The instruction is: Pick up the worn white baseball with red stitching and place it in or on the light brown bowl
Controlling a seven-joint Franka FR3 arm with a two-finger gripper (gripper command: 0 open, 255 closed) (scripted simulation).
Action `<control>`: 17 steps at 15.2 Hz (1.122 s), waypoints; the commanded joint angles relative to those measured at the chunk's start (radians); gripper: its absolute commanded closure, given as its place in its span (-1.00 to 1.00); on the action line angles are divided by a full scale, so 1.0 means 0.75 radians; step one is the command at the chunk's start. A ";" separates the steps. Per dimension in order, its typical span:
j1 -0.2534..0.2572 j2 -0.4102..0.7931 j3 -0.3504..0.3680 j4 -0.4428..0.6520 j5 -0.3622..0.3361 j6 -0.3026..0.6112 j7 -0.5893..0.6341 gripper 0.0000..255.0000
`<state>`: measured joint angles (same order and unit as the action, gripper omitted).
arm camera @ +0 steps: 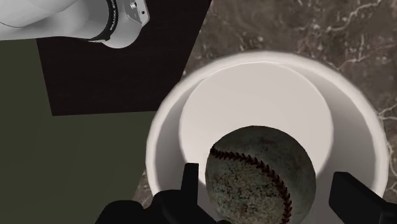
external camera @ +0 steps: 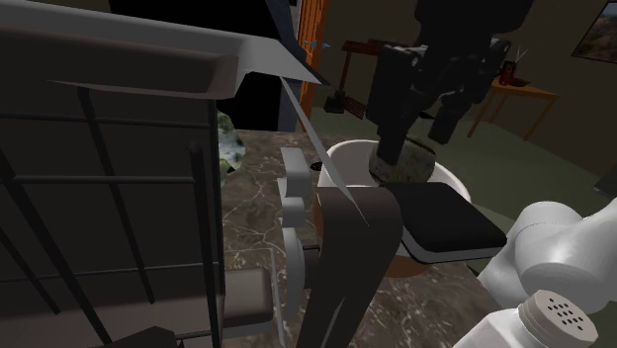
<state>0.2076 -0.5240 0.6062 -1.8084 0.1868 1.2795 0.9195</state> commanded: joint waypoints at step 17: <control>-0.035 0.129 0.045 0.285 -0.042 -0.164 0.054 -1.00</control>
